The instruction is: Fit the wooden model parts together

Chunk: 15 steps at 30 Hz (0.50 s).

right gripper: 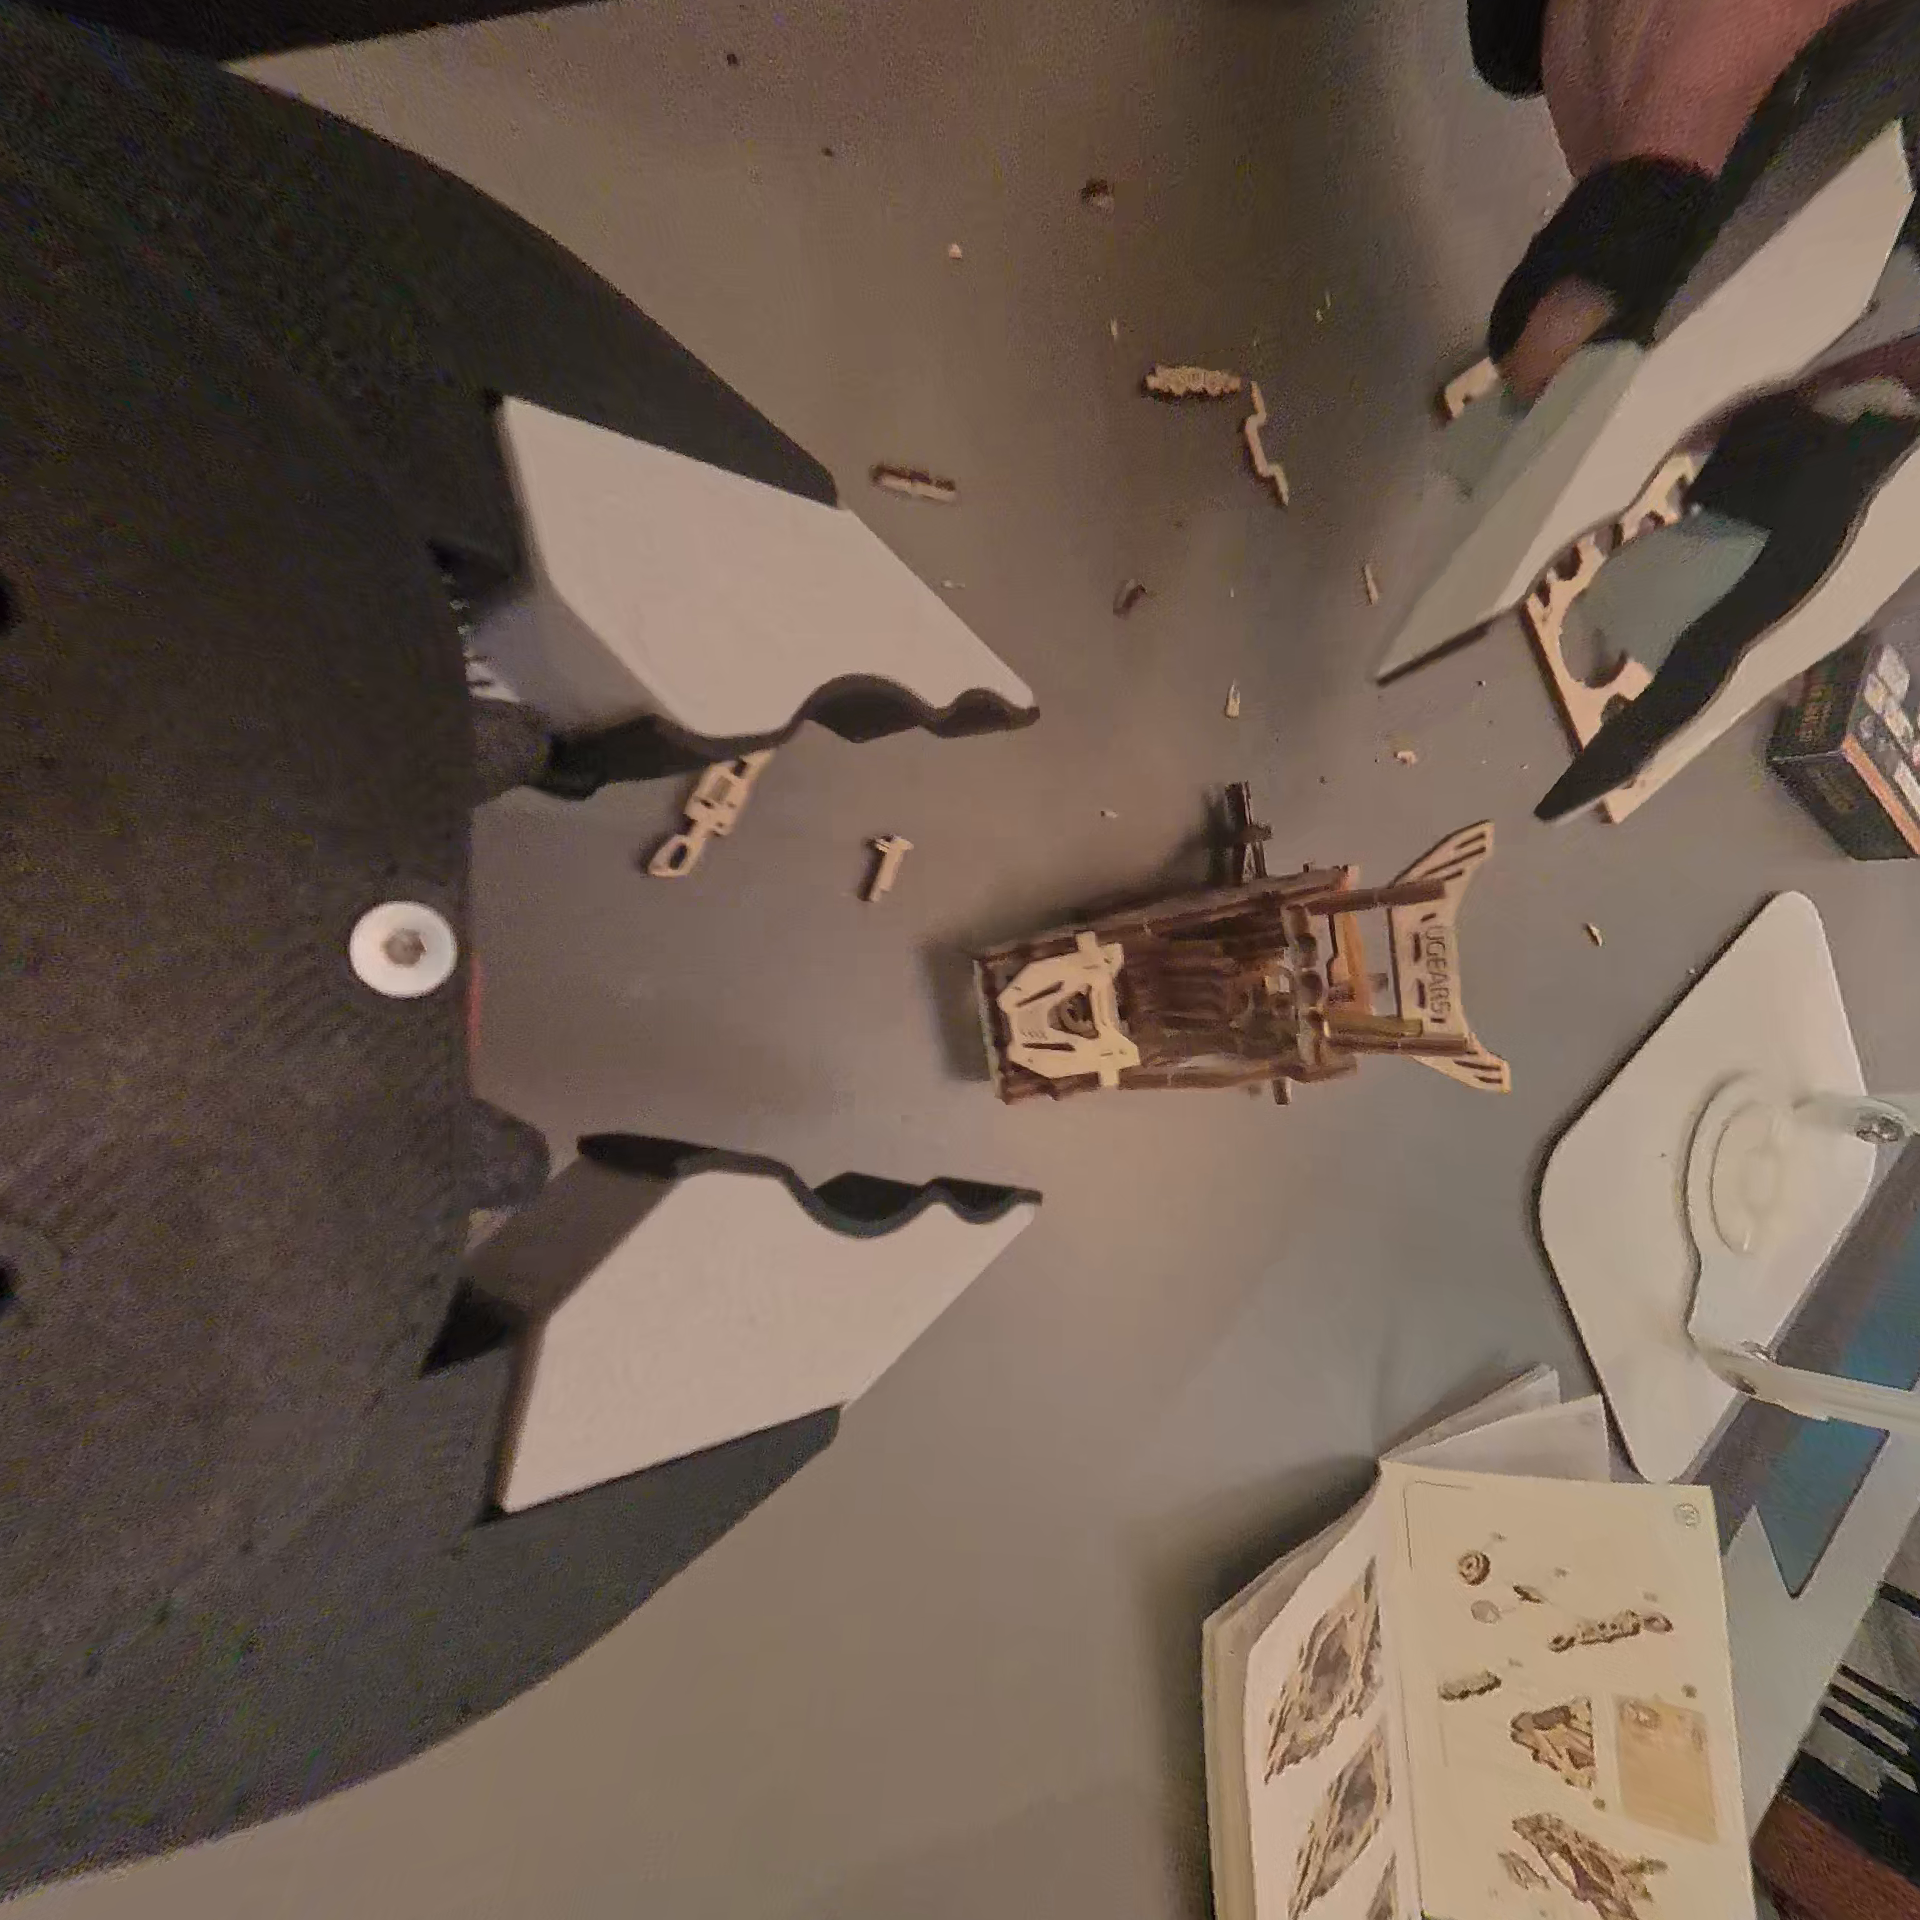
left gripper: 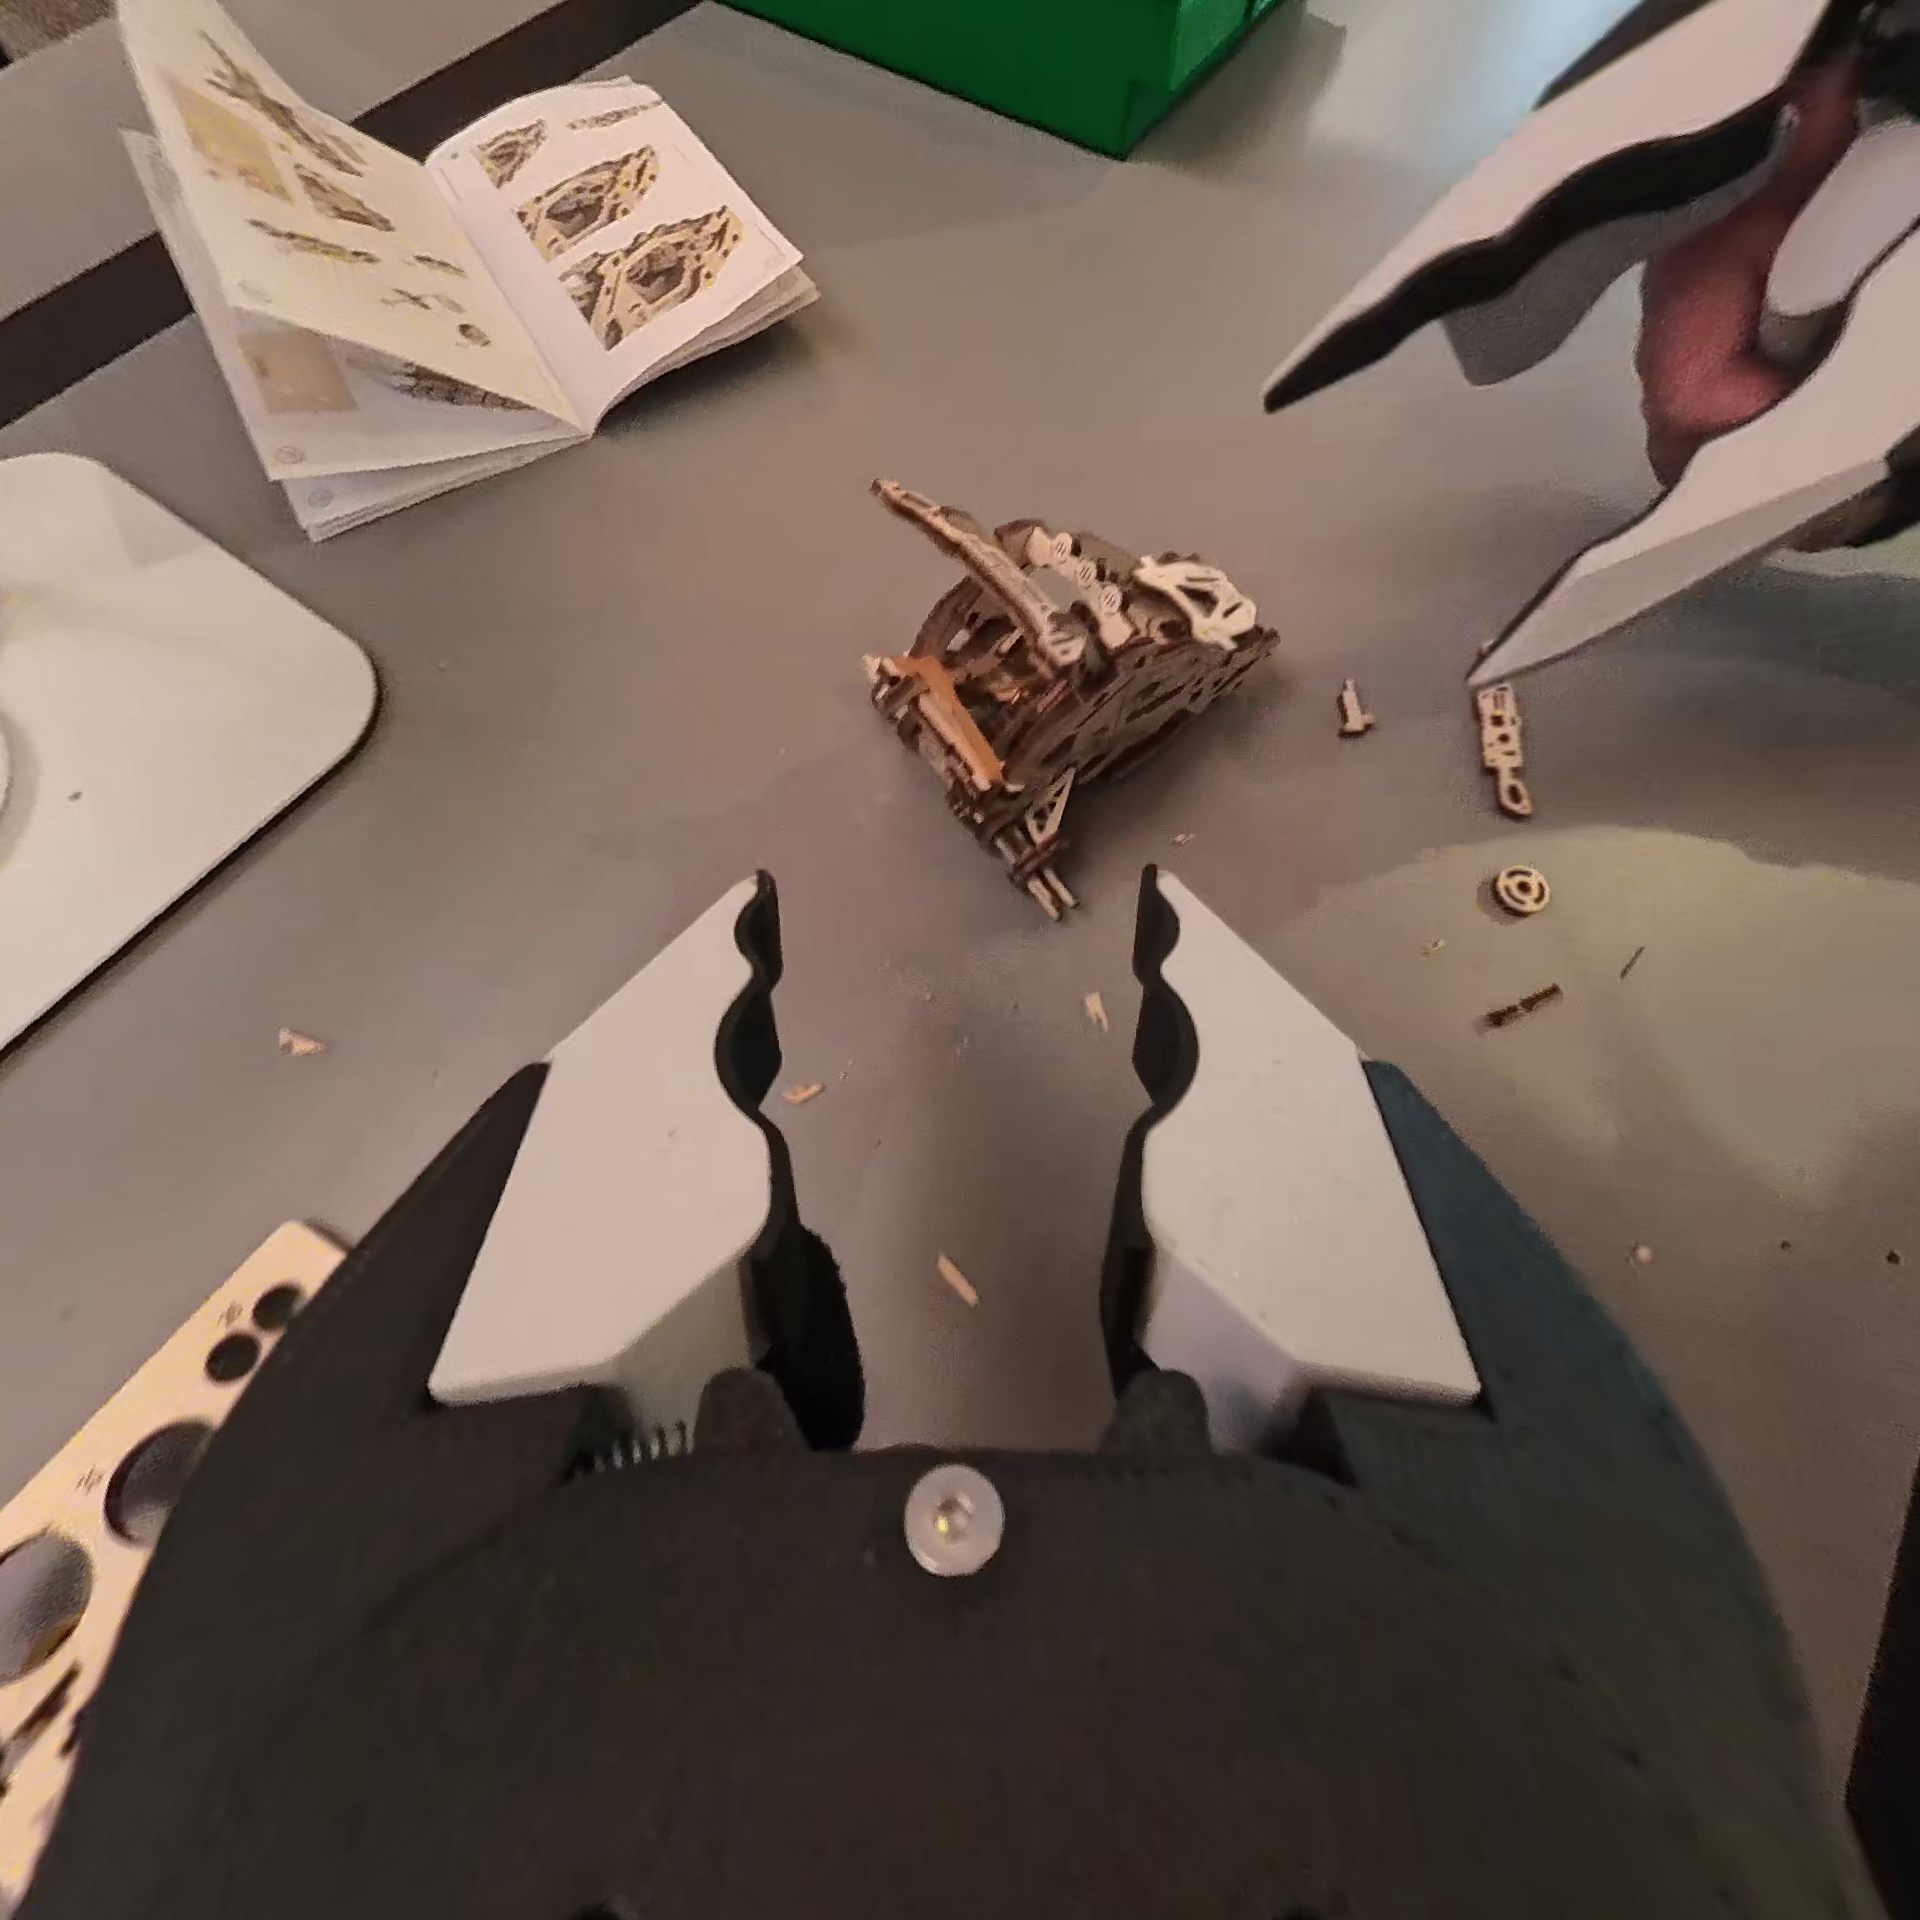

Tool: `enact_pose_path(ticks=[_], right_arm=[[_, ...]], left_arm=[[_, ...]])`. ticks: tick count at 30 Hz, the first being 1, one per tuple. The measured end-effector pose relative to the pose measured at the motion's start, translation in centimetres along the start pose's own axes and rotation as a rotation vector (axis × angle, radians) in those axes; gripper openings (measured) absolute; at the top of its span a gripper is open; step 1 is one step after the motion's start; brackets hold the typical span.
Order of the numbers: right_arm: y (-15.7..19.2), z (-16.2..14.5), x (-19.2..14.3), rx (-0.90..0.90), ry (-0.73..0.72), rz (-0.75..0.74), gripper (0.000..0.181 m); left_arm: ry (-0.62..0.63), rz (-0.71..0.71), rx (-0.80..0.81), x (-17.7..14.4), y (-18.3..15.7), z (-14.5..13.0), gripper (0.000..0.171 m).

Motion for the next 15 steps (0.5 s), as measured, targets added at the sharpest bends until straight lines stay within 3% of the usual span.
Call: enact_pose_path(ticks=[8,9,12,15], right_arm=[[-1.0,0.7,5.6,-0.060,0.170,0.048,0.091],[-0.7,0.4,6.1,-0.065,0.205,0.086,0.088],[-0.3,0.5,6.9,-0.101,0.216,0.118,0.049],[-0.3,0.7,6.7,-0.116,0.177,0.112,0.046]], left_arm=[[-0.020,0.016,-0.051,-1.5,0.9,-1.4,0.065],[-0.023,0.010,-0.058,-1.5,1.0,-1.4,0.064],[-0.023,0.000,-0.060,-1.3,1.0,-1.5,0.064],[-0.018,-0.003,-0.051,-1.3,1.0,-1.5,0.064]])
Point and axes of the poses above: each gripper's, where its closed fingertips meet, x out along the fingers, z out of its top, y = z × x across the jaws, the point moved 7 cm from there along -x, back along the fingers, and after that the axes turned 5 degrees about -z, right-handed, at the moved point
